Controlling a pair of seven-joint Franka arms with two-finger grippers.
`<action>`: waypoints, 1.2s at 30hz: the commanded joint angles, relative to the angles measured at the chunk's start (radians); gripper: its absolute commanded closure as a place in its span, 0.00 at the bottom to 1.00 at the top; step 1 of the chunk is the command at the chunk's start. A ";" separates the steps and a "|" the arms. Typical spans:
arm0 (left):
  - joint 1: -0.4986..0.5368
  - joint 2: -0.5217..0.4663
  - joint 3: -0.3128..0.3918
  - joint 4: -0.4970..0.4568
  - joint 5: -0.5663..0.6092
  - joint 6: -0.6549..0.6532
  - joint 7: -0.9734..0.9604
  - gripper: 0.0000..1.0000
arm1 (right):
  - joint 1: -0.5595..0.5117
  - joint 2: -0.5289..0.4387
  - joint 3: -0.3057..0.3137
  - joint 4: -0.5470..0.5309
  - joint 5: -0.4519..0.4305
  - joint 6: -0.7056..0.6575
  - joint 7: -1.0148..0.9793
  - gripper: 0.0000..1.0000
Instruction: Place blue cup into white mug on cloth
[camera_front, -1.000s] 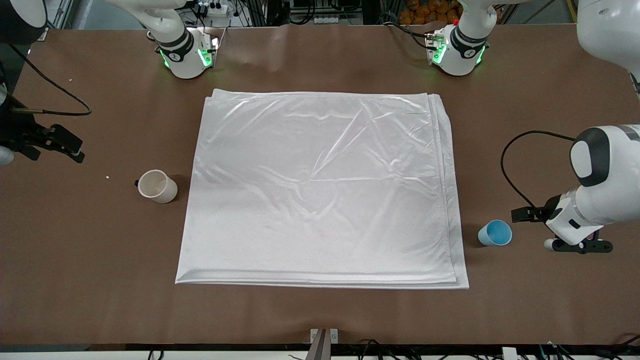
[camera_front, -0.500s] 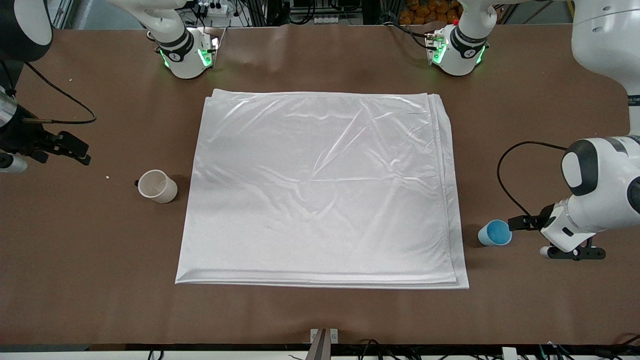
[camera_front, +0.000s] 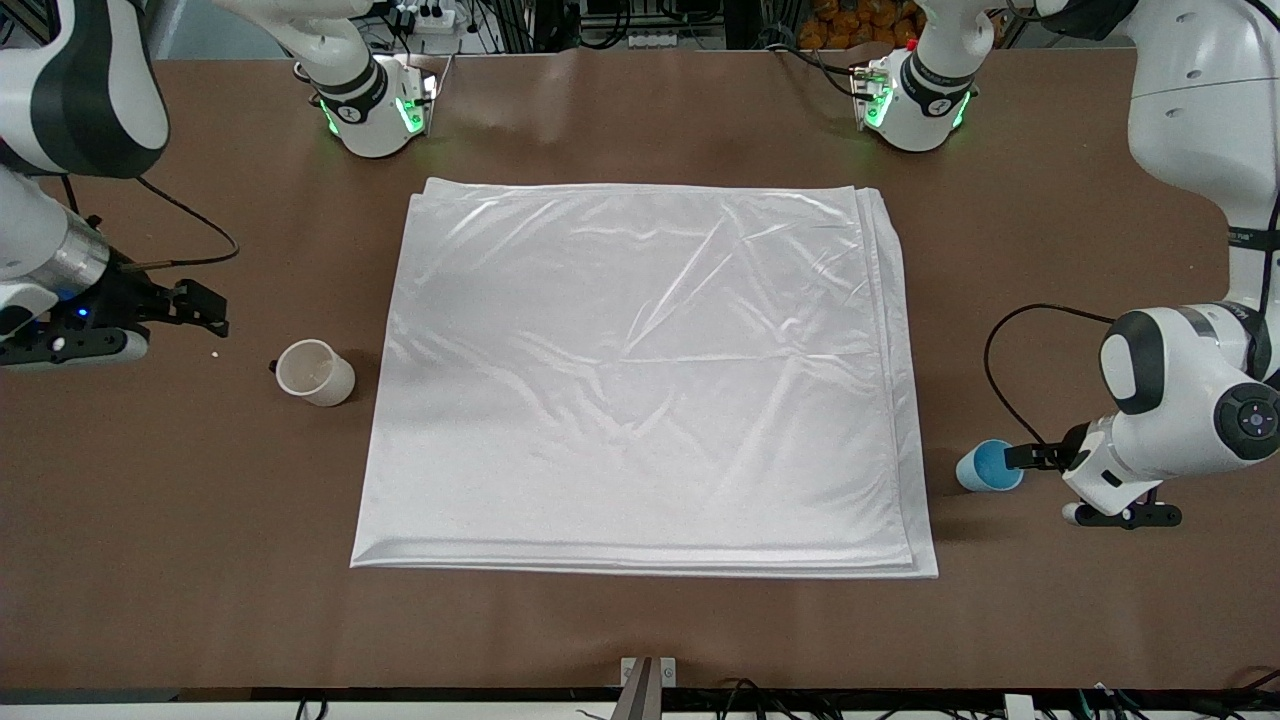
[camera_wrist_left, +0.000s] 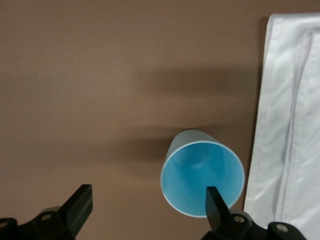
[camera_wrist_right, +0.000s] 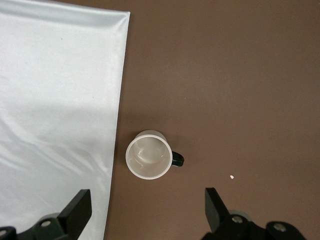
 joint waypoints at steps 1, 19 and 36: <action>0.004 0.030 0.002 0.025 0.002 0.012 0.020 0.00 | -0.010 -0.013 0.006 -0.078 -0.012 0.069 -0.057 0.00; -0.012 0.071 0.002 0.019 0.003 0.068 -0.010 1.00 | -0.054 0.087 0.004 -0.170 -0.012 0.180 -0.503 0.00; -0.012 0.060 0.001 0.022 0.002 0.069 -0.010 1.00 | -0.077 0.153 0.004 -0.186 -0.015 0.254 -0.912 0.00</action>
